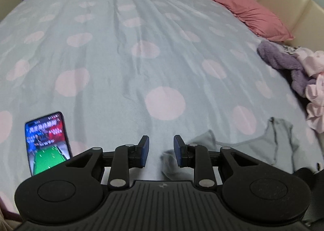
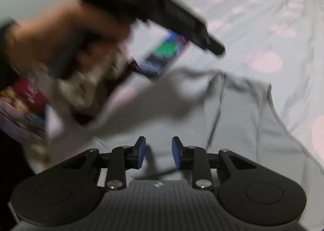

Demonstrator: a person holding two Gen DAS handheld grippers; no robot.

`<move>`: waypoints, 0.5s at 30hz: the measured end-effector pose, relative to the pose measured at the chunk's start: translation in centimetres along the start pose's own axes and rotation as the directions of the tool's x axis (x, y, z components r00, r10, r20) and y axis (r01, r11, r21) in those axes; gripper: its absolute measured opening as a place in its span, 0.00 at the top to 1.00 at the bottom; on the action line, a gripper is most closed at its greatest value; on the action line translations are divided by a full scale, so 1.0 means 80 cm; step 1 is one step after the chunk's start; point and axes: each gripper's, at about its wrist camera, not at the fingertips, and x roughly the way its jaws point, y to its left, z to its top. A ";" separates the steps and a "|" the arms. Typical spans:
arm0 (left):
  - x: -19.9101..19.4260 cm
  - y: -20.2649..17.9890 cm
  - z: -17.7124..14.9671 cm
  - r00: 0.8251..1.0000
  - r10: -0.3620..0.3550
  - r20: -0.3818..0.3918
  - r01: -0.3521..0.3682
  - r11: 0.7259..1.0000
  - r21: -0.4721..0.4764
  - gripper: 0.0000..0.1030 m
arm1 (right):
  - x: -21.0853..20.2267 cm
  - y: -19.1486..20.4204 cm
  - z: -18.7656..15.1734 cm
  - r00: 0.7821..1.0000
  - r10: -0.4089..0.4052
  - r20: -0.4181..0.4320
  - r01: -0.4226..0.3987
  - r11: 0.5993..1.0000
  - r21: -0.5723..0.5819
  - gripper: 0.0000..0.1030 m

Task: Fold clothes

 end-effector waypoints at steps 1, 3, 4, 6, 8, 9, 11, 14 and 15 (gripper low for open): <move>0.000 -0.003 -0.002 1.000 -0.006 -0.013 0.006 1.000 0.005 0.77 | 0.001 -0.003 -0.003 1.000 -0.014 0.005 0.014 1.000 0.011 0.79; 0.004 -0.011 -0.009 0.999 -0.006 -0.041 0.008 0.999 0.038 0.77 | -0.008 -0.012 -0.004 1.000 0.022 0.019 -0.023 0.998 0.053 0.78; 0.006 -0.015 -0.013 0.998 -0.007 -0.056 0.010 0.998 0.059 0.77 | -0.017 -0.017 -0.004 0.999 0.034 0.032 -0.036 0.998 0.060 0.77; 0.009 -0.023 -0.021 0.997 -0.017 -0.075 0.024 0.995 0.093 0.77 | -0.037 -0.024 -0.005 0.997 0.051 0.052 -0.055 0.997 0.063 0.70; 0.003 -0.029 -0.029 0.995 -0.037 -0.096 0.047 0.994 0.103 0.77 | -0.062 -0.028 -0.004 0.996 0.062 0.063 -0.065 0.997 0.050 0.63; -0.005 -0.031 -0.034 0.993 -0.050 -0.104 0.061 0.993 0.103 0.77 | -0.082 -0.031 -0.010 0.996 0.056 0.069 -0.059 0.997 0.044 0.57; -0.022 -0.035 -0.044 0.990 -0.078 -0.121 0.090 0.991 0.100 0.75 | -0.123 -0.036 -0.024 0.996 0.039 0.081 -0.042 0.999 0.032 0.49; -0.052 -0.041 -0.066 0.986 -0.097 -0.137 0.109 0.991 0.079 0.67 | -0.178 -0.044 -0.054 0.996 -0.012 0.091 0.010 1.000 0.027 0.49; -0.062 -0.045 -0.075 0.986 -0.095 -0.140 0.107 0.991 0.077 0.67 | -0.196 -0.046 -0.068 0.995 -0.042 0.094 0.040 0.999 0.021 0.49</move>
